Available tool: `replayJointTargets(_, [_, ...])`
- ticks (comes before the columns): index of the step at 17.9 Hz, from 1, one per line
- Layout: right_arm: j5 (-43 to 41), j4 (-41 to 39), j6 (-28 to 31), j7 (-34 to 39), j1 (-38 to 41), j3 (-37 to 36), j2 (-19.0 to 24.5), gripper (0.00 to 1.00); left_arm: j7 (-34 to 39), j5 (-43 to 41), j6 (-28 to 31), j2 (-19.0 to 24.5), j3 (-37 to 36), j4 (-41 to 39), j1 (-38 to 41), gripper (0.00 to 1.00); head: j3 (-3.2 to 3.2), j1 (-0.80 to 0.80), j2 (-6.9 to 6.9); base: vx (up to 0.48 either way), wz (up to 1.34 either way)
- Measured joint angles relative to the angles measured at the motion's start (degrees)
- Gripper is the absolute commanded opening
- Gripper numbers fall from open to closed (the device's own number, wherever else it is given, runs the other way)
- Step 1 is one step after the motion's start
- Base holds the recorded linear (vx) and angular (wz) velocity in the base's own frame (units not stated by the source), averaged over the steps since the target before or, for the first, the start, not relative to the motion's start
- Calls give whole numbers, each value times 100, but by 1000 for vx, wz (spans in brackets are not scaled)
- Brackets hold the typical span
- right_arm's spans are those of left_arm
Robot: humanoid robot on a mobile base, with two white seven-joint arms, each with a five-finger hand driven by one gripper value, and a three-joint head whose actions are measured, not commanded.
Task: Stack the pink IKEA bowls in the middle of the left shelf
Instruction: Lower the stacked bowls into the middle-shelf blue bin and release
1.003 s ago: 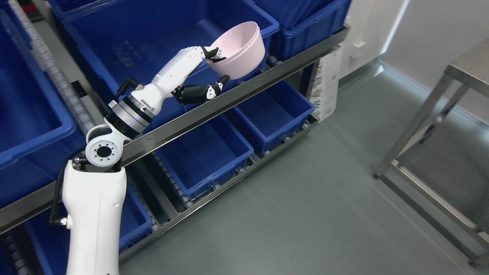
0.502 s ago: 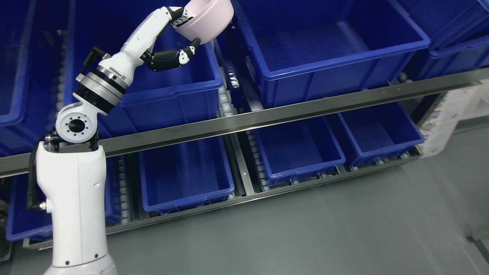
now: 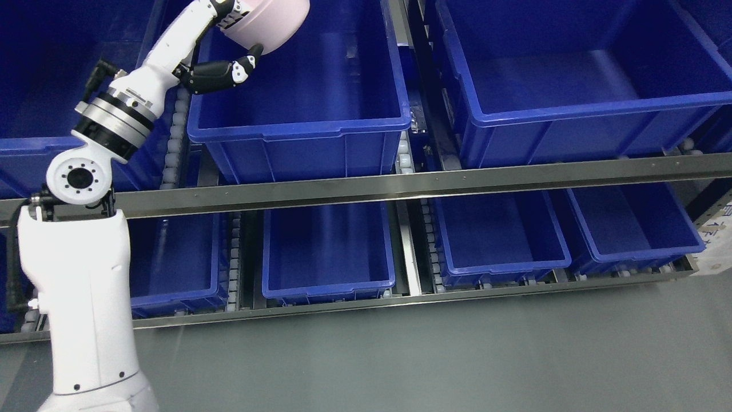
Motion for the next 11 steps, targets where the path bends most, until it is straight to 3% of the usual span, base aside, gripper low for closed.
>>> replayJointTargets(11, [0,0,-1,0,0,0,0,100,23,-48,32,254,43,469,-345,7,0,0,0,-1,-9])
